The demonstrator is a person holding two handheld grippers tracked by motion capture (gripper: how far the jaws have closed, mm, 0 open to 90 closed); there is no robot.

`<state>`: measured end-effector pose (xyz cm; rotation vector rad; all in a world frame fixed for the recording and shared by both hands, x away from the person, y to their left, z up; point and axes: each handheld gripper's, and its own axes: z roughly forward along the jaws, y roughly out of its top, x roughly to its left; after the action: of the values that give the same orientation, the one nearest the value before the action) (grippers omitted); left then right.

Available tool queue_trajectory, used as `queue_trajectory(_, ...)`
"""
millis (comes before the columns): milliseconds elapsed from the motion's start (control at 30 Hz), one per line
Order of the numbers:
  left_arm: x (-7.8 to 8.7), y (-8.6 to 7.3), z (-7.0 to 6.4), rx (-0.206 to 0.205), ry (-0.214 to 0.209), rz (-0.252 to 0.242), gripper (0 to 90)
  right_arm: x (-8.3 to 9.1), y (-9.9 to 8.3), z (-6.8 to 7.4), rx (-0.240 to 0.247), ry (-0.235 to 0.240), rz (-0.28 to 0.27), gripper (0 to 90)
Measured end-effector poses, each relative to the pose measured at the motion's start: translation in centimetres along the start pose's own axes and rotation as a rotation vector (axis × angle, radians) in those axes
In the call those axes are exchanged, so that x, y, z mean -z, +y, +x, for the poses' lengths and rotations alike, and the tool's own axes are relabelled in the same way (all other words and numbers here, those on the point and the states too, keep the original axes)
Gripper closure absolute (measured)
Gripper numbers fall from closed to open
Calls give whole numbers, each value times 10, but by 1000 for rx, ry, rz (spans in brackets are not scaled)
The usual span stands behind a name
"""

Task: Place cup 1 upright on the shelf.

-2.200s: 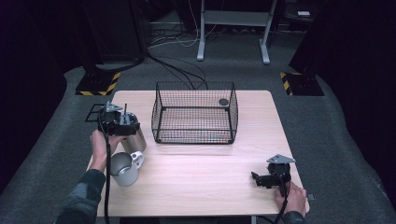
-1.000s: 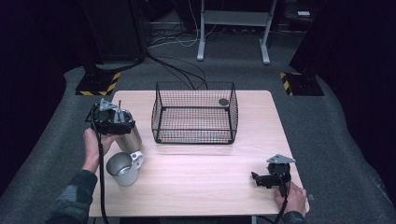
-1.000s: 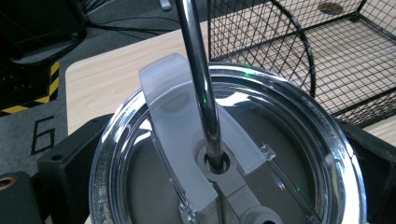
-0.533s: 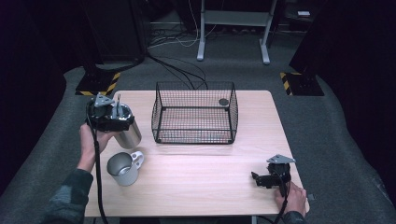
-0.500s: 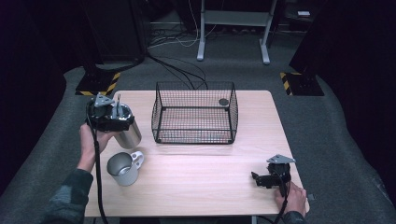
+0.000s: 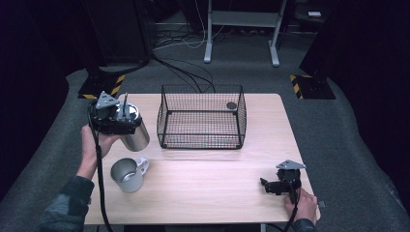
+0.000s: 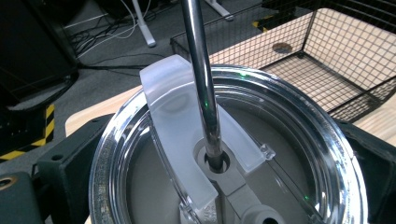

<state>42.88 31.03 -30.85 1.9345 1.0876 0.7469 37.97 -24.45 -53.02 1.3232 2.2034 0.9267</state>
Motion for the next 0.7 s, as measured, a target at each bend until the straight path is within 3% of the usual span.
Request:
queue_trajectory(367,10,16,-22,-54,-51,-27,41,0,0,0,0,0,0,0)
queue_trajectory(700,5,27,-41,-73,-121,-41,41,0,0,0,0,0,0,0)
